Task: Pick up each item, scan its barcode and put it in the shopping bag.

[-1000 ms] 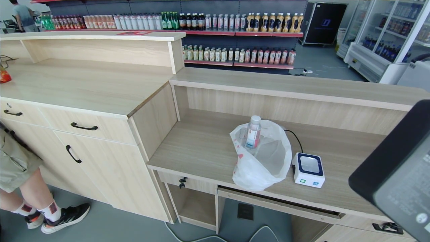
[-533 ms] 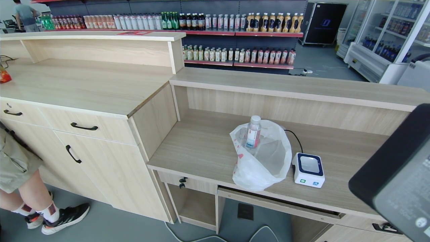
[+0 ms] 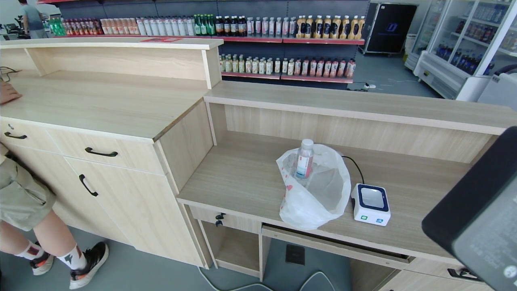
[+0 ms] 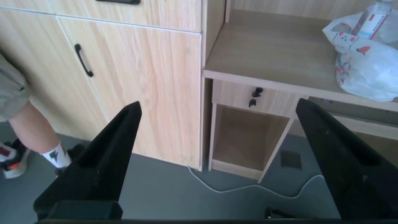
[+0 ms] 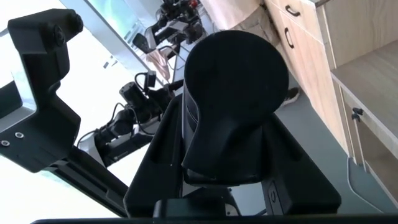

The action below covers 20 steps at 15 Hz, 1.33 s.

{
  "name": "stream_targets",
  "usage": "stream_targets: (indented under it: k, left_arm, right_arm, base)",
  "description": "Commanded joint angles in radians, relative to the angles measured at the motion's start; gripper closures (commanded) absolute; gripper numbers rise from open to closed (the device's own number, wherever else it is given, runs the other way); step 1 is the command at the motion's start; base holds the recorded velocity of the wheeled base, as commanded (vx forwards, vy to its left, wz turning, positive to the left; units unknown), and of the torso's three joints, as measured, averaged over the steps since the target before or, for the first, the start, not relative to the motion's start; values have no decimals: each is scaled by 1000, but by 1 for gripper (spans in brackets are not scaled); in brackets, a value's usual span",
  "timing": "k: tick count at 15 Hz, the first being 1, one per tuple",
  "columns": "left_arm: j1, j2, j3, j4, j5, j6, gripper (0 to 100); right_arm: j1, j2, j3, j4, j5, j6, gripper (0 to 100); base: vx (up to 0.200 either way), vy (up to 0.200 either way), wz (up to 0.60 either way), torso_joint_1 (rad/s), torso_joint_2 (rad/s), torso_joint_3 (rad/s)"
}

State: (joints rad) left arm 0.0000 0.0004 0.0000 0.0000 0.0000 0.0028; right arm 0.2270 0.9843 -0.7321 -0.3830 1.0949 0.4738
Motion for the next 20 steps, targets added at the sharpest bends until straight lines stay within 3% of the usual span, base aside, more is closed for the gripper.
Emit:
stream_targets:
  k: [1,3,5,7,9,12,15,20]
  left_arm:
    - [0,0,0,0,0,0,0]
    - [0,0,0,0,0,0,0]
    - [0,0,0,0,0,0,0]
    - [0,0,0,0,0,-1,0]
    - [0,0,0,0,0,0,0]
    - [0,0,0,0,0,0,0]
    - [0,0,0,0,0,0,0]
    - [0,0,0,0,0,0,0]
  right_arm:
    - [-6,7,-3,-1,-1,-6,100]
    - [-52,31,-1,-1,-17,-66,100]
    - [-138,111,5,-2,-142,-212,100]
    - [-265,238,25,-13,-380,-488,100]
    - [-387,333,85,-128,-474,-730,100]
    - [-609,462,157,-336,-503,-1103,100]
    - [-749,511,157,-387,-497,-1324,100]
    - [-770,579,166,-470,-487,-1451,100]
  base:
    - [0,0,0,0,0,0]
    - [0,0,0,0,0,0]
    - [0,0,0,0,0,0]
    - [0,0,0,0,0,0]
    - [0,0,0,0,0,0]
    - [0,0,0,0,0,0]
    - [0,0,0,0,0,0]
    - [0,0,0,0,0,0]
